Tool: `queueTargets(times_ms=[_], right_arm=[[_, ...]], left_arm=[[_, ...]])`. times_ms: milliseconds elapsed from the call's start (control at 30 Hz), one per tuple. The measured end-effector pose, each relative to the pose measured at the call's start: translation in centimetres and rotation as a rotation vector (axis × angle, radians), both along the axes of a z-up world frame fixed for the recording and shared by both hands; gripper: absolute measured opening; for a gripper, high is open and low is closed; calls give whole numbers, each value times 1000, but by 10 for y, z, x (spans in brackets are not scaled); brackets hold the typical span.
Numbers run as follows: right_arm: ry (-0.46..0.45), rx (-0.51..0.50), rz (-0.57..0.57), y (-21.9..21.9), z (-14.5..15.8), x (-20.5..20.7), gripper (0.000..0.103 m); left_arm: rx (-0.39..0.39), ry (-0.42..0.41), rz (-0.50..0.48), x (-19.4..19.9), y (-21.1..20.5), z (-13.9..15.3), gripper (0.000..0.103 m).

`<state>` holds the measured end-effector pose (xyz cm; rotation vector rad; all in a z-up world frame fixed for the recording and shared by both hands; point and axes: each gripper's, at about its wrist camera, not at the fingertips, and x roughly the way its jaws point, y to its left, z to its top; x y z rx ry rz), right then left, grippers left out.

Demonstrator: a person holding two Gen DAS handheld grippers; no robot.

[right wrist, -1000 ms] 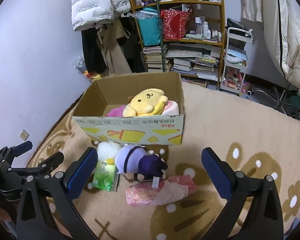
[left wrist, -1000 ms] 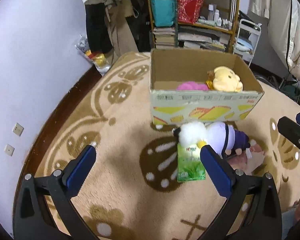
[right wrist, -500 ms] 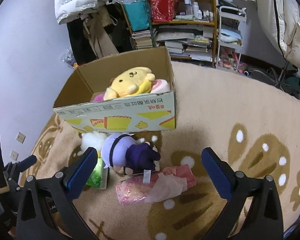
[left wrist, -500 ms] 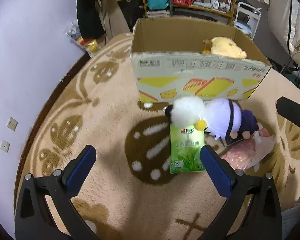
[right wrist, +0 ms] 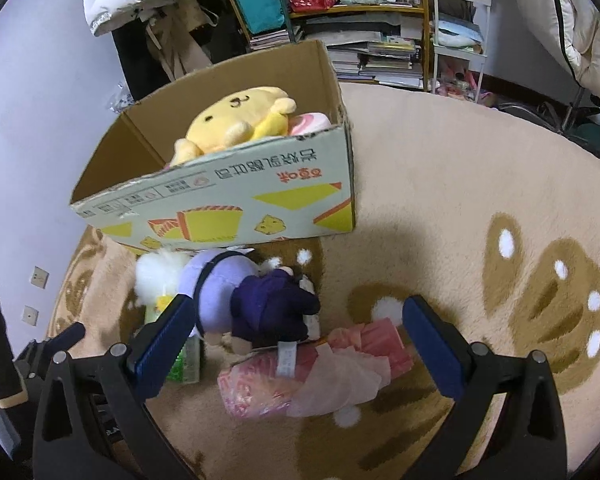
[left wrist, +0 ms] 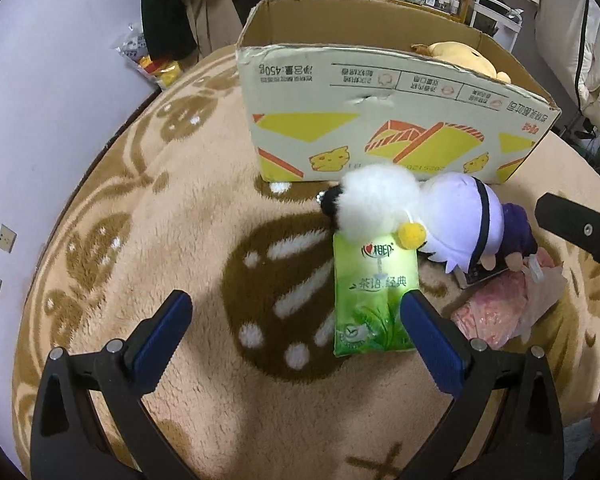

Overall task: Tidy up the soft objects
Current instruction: 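Lower both grippers toward the green tissue pack and the white-haired doll, then grasp the green tissue pack with left gripper while right gripper grasps the doll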

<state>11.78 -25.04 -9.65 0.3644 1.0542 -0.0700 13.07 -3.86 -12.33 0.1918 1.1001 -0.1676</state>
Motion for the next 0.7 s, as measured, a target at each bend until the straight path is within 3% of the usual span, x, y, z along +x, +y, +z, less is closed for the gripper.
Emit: queueTargets(times_ms=[267,700], right_arm=[[21,8,11,1,-12,4,103],[10,35,25,3,-18,9,100]], left_arm=[[1,34,-18,5,-4,-16,103],[-31,23,-60,6,-14,-16,103]])
